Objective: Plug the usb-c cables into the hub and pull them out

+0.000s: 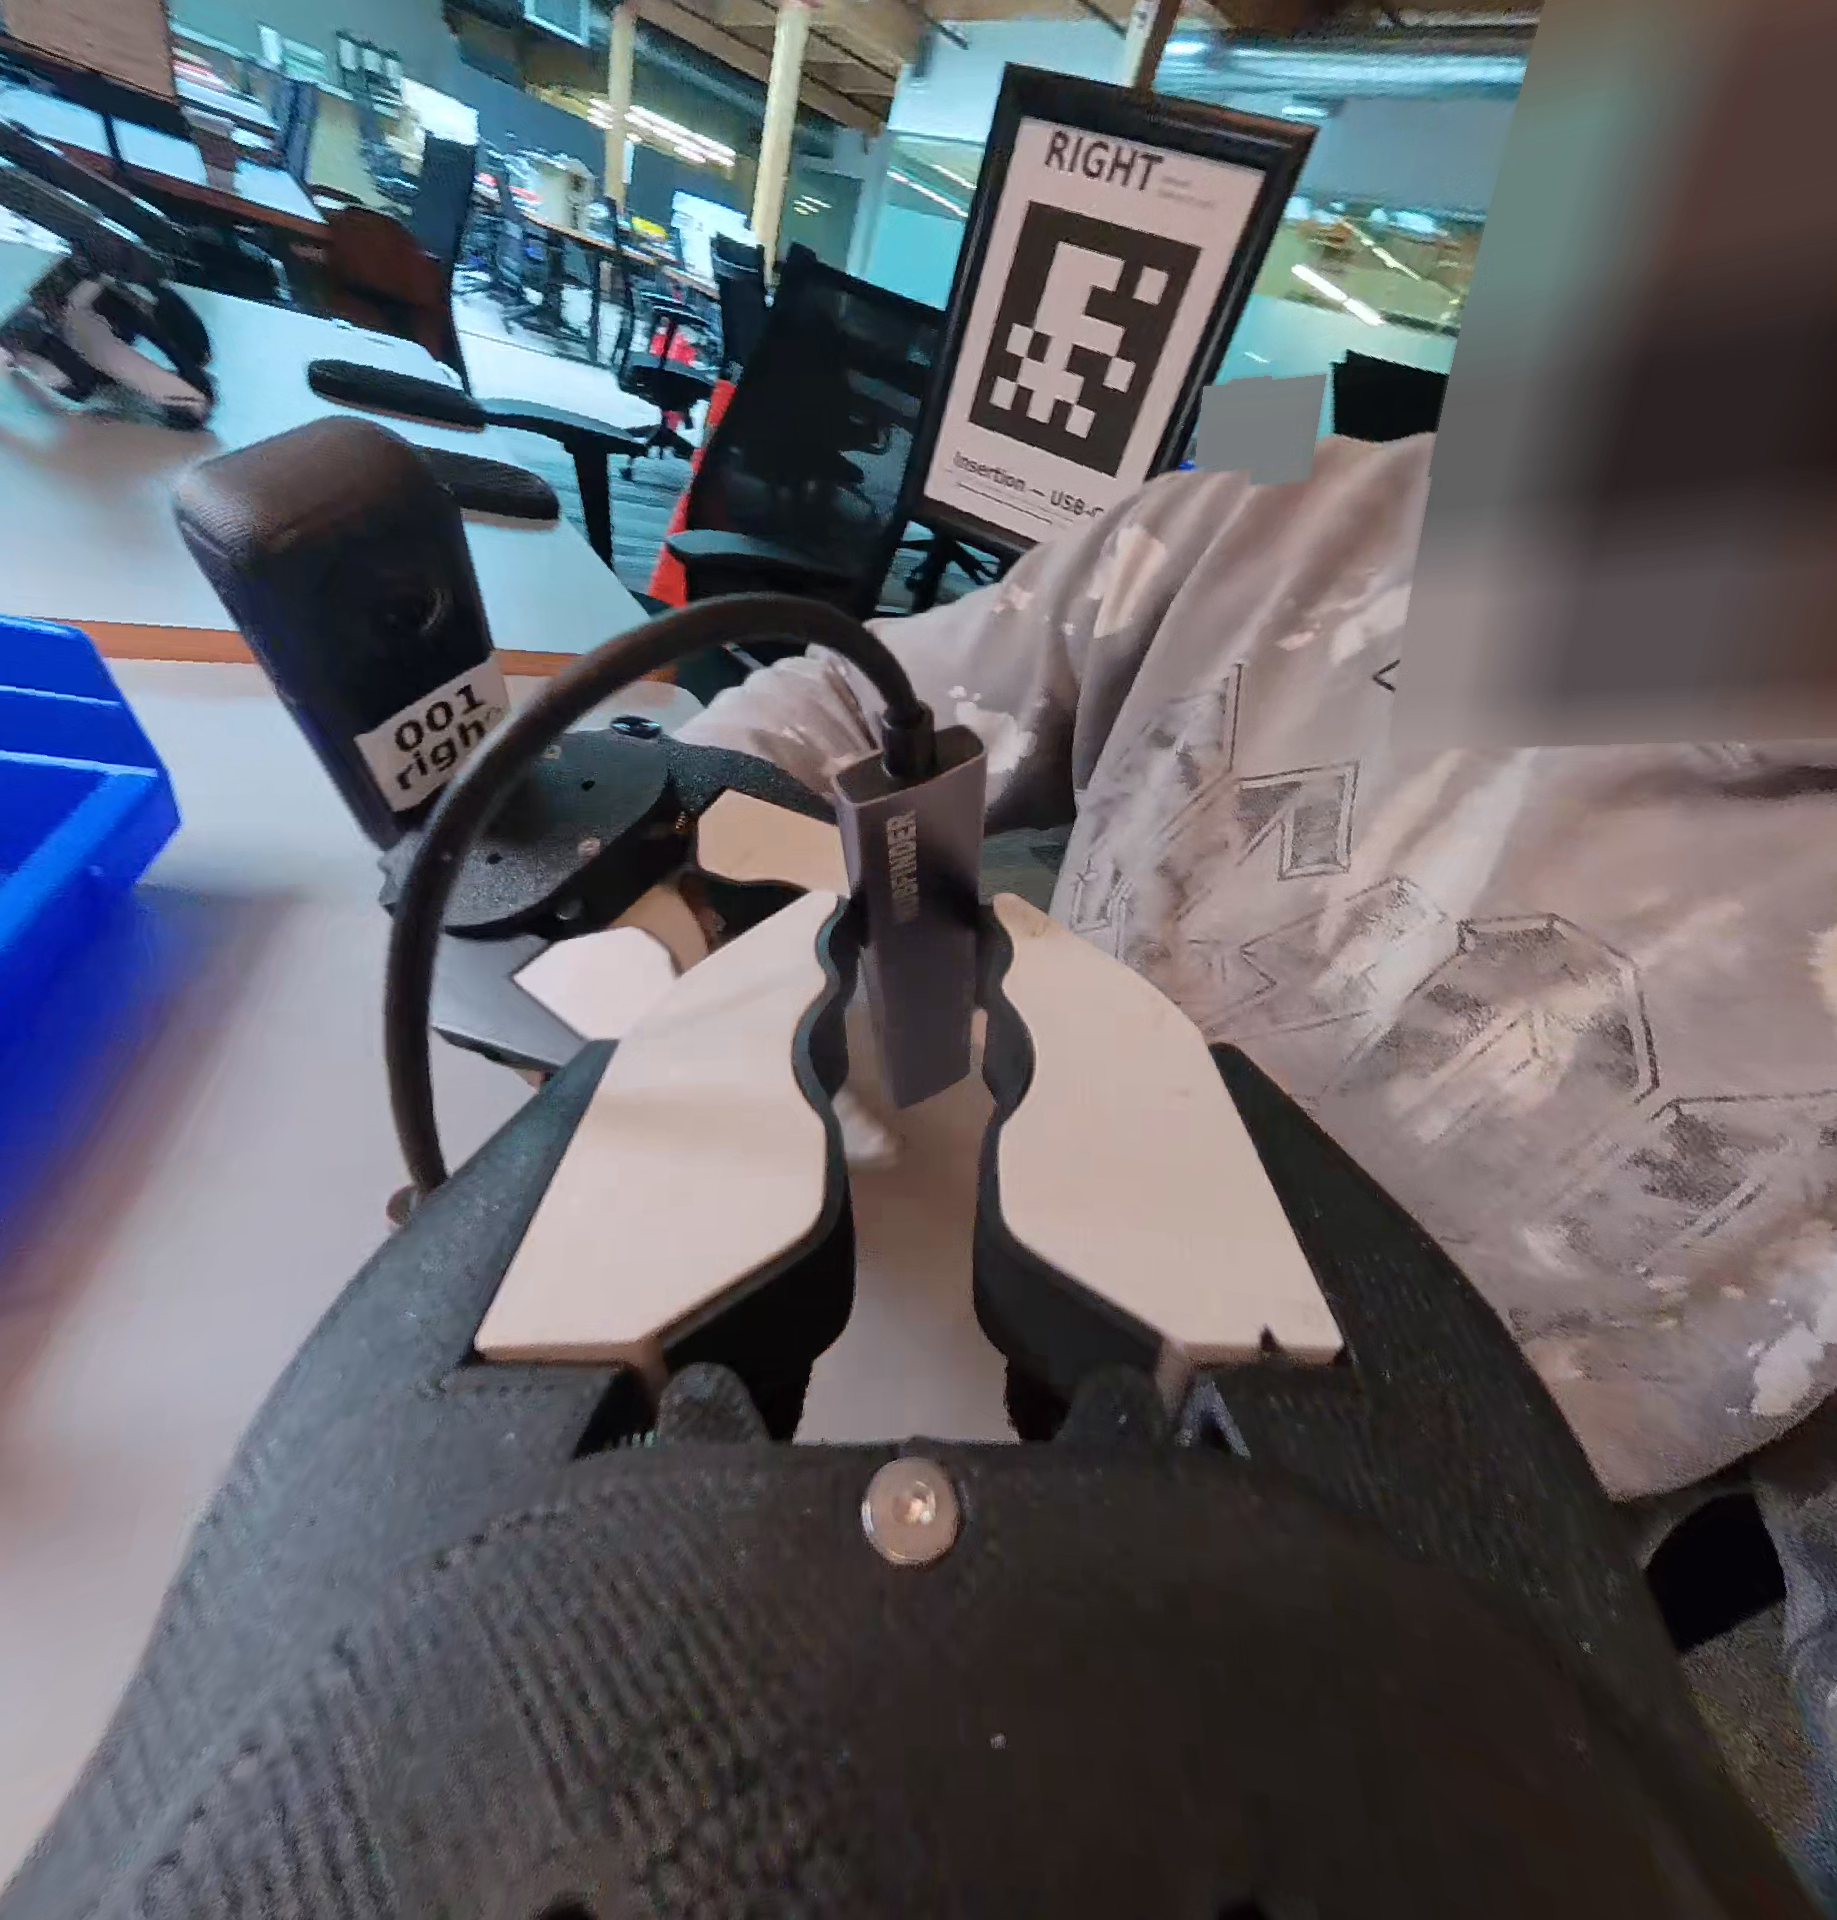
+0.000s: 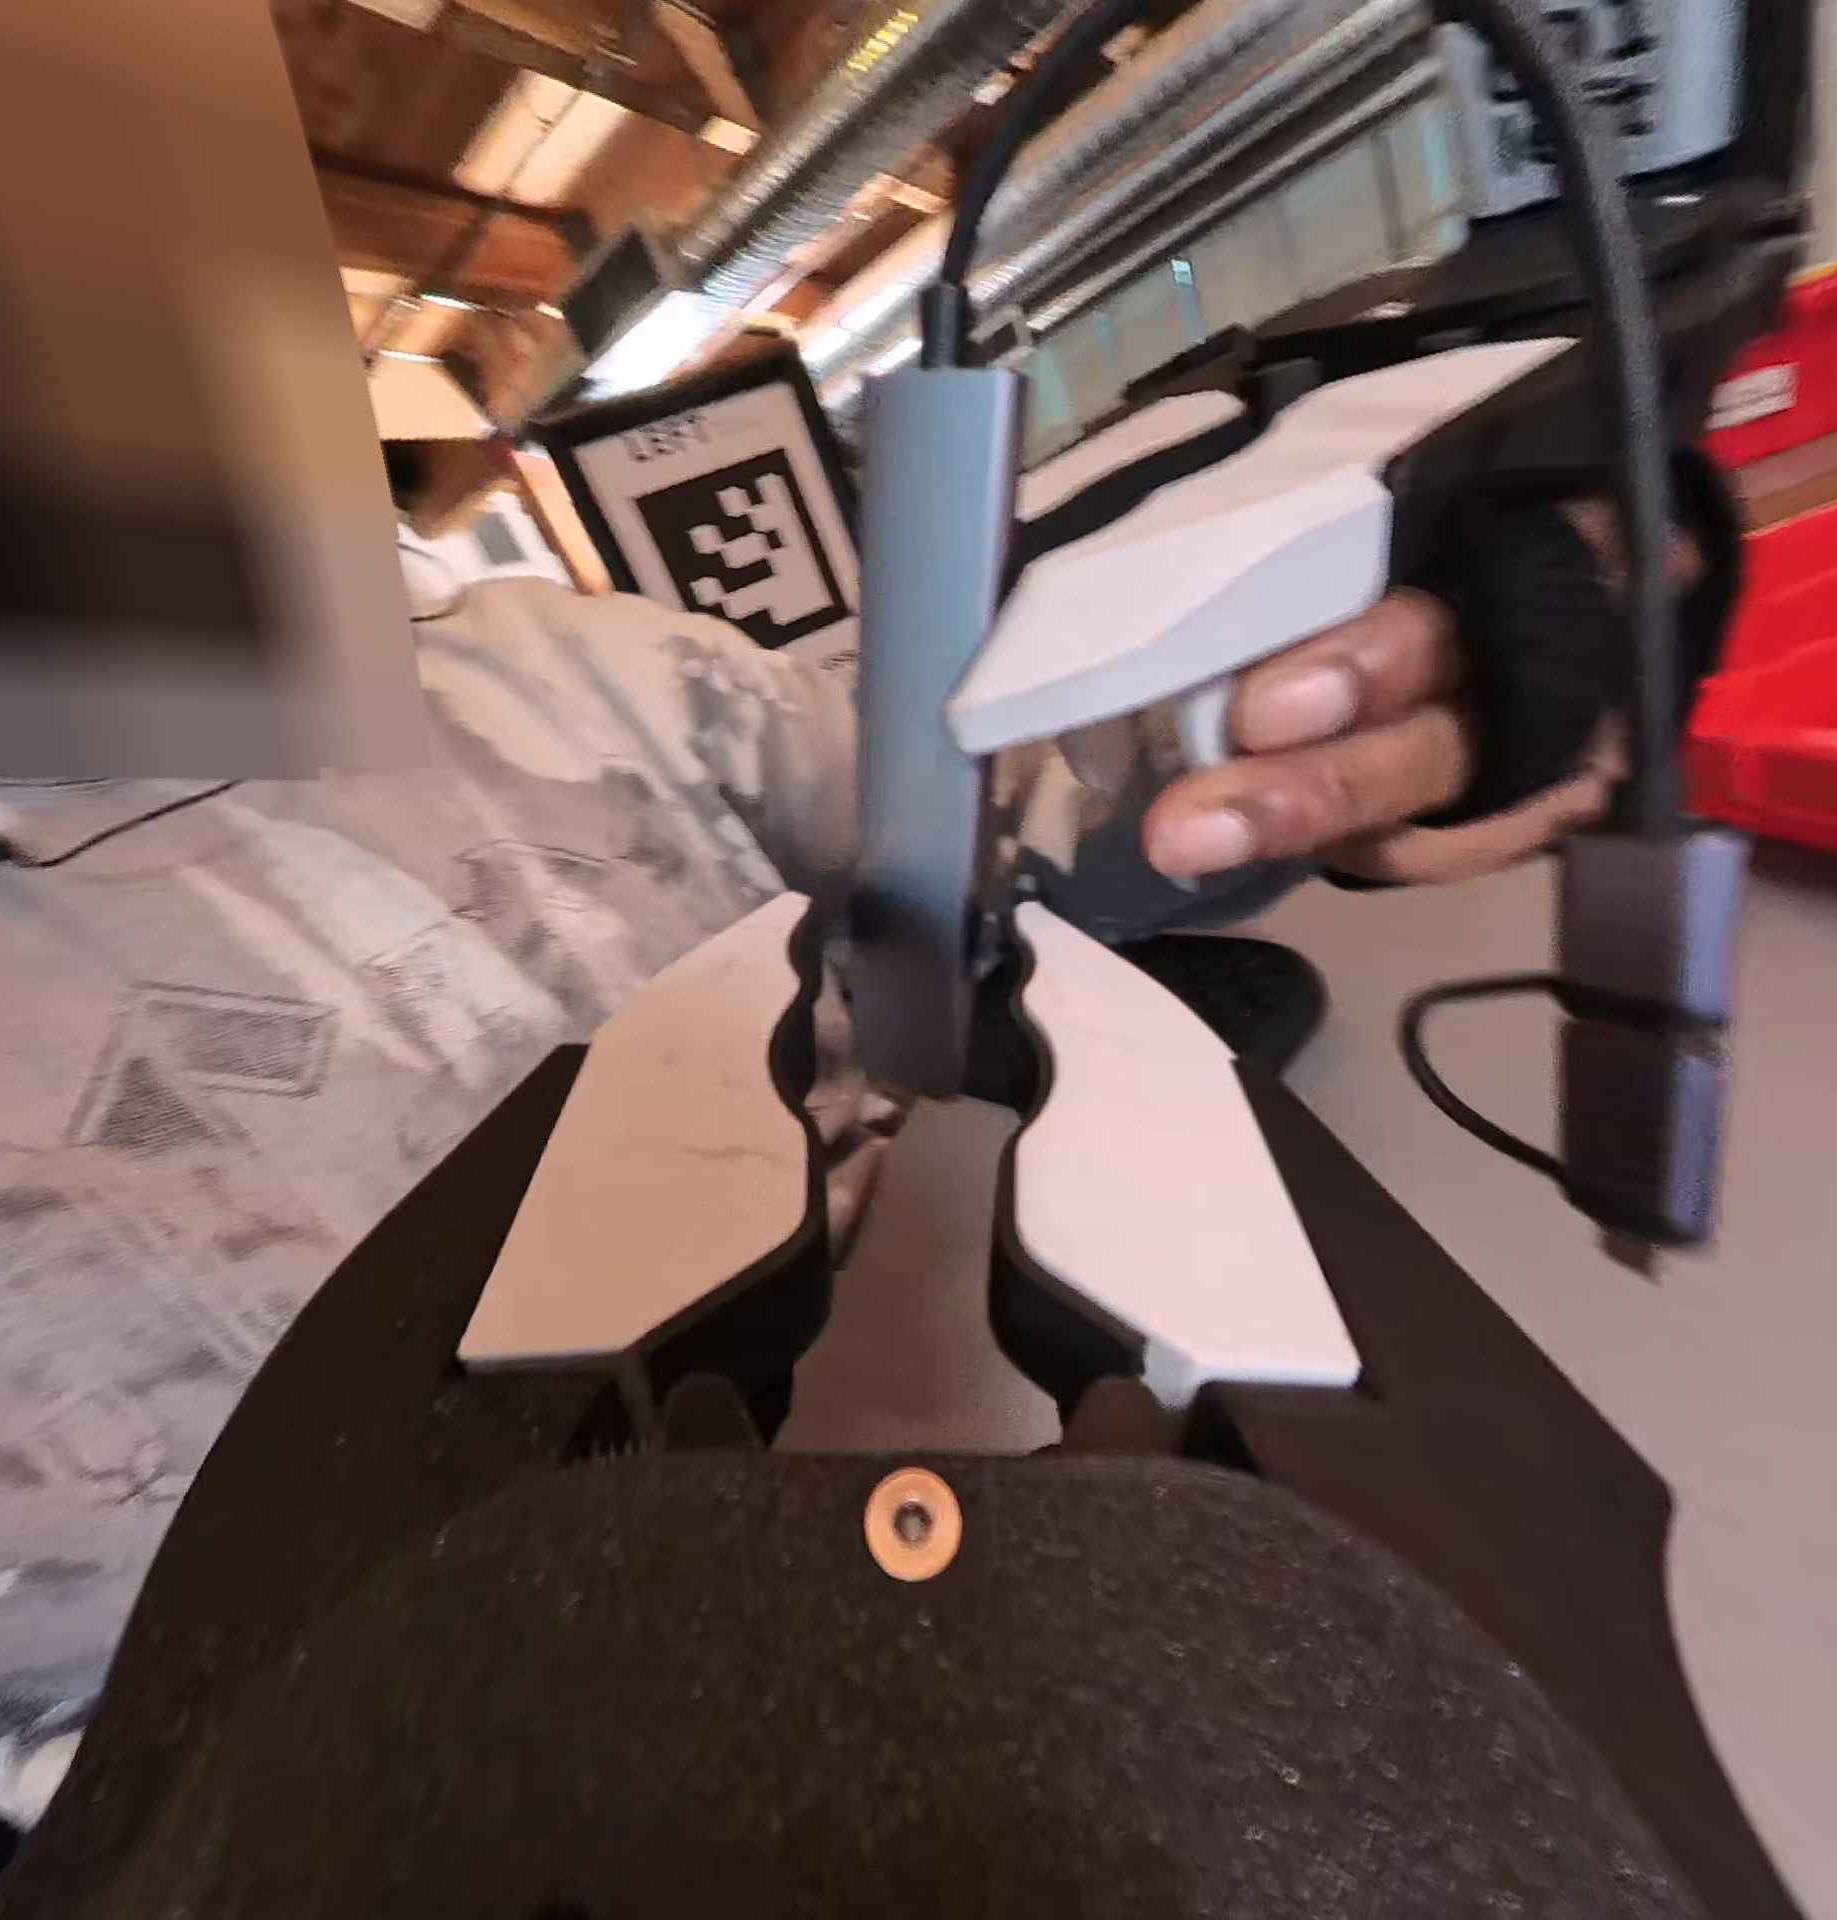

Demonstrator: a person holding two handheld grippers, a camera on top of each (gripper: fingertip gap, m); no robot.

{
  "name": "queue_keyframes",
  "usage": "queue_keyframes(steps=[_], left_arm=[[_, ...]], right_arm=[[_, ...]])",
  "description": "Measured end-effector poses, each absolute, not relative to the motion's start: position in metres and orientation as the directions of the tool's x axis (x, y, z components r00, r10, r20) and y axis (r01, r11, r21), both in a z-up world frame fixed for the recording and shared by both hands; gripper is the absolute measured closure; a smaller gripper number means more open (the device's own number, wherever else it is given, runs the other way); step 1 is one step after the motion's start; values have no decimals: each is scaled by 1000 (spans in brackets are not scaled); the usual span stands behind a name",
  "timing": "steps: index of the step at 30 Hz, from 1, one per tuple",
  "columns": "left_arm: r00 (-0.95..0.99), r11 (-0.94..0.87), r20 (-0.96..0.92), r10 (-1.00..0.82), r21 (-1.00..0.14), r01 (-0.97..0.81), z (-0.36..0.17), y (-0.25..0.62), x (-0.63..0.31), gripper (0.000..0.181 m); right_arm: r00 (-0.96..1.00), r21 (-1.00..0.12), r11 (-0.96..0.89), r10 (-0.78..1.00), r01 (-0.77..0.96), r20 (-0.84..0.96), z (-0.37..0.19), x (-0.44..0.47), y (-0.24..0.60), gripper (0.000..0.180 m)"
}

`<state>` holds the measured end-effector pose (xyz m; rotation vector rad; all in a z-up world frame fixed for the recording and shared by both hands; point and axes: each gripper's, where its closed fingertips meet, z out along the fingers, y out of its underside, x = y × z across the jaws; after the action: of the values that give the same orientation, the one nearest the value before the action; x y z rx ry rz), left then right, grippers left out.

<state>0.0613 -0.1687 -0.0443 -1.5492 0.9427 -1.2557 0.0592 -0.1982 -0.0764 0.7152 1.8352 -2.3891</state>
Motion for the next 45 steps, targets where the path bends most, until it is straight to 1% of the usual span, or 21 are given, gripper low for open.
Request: queue_keyframes(steps=[1, 4, 6, 7, 10, 12, 15, 17, 19, 22, 25, 27, 28, 30, 32, 33, 35, 37, 39, 42, 45], left_arm=[[174, -309, 302, -937, -951, -13, -48, -169, 63, 159], [177, -344, 346, -921, -938, 48, -56, -163, 59, 158], [289, -363, 372, -882, -928, 86, -65, -148, 47, 156], [365, -365, 379, -850, -925, 109, -69, -139, 39, 151], [547, -353, 387, -743, -920, 171, -80, -118, 14, 149], [637, -333, 346, -689, -932, 145, -90, -111, 8, 148], [732, -299, 246, -635, -952, 61, -102, -106, 12, 146], [810, -280, 156, -565, -960, -10, -109, -99, 7, 156], [832, -251, 57, -552, -963, -101, -111, -100, 7, 169], [834, -236, -62, -548, -945, -226, -114, -104, 2, 171], [820, -203, -144, -555, -932, -301, -112, -110, -10, 171], [811, -202, -193, -553, -913, -355, -116, -116, -20, 171], [802, -199, -209, -559, -906, -375, -118, -119, -22, 171], [778, -175, -214, -590, -907, -383, -122, -126, -18, 171], [751, -153, -214, -624, -910, -386, -126, -132, -10, 171], [739, -143, -221, -636, -908, -394, -128, -133, -5, 171], [710, -130, -235, -664, -899, -419, -132, -134, 6, 171], [683, -116, -252, -686, -888, -445, -135, -136, 16, 171], [667, -110, -279, -691, -871, -478, -138, -136, 22, 171], [653, -110, -298, -696, -854, -508, -141, -138, 27, 171], [650, -108, -299, -699, -854, -509, -140, -139, 30, 171]], right_arm=[[-893, -896, -307, 218, 320, -394, -77, 61, -200, 155], [-870, -895, -315, 282, 314, -405, -86, 53, -195, 158], [-821, -914, -292, 418, 283, -388, -96, 38, -182, 158], [-779, -927, -281, 511, 249, -364, -100, 28, -172, 158], [-604, -963, -199, 750, 182, -269, -114, 4, -143, 158], [-452, -978, -107, 874, 178, -178, -125, -8, -124, 157], [-321, -985, 46, 947, 165, -9, -136, -13, -113, 158], [-283, -980, 125, 956, 152, 78, -138, -14, -115, 158], [-256, -972, 184, 956, 147, 142, -139, -15, -115, 158], [-290, -943, 266, 935, 199, 203, -142, -12, -113, 160], [-363, -912, 361, 890, 194, 275, -135, 3, -109, 162], [-395, -910, 379, 872, 166, 291, -123, 16, -102, 164], [-405, -916, 362, 874, 172, 269, -118, 22, -96, 163], [-383, -931, 321, 893, 174, 237, -110, 27, -79, 155], [-371, -907, 370, 885, 199, 280, -118, 28, -66, 140], [-397, -897, 384, 875, 219, 278, -126, 28, -69, 132], [-468, -900, 391, 843, 193, 266, -135, 27, -91, 128], [-513, -897, 421, 804, 137, 299, -136, 25, -114, 132], [-543, -917, 391, 789, 81, 288, -130, 24, -134, 145], [-530, -938, 347, 794, -11, 300, -113, 24, -147, 167], [-532, -925, 381, 782, -5, 325, -119, 23, -152, 168]])
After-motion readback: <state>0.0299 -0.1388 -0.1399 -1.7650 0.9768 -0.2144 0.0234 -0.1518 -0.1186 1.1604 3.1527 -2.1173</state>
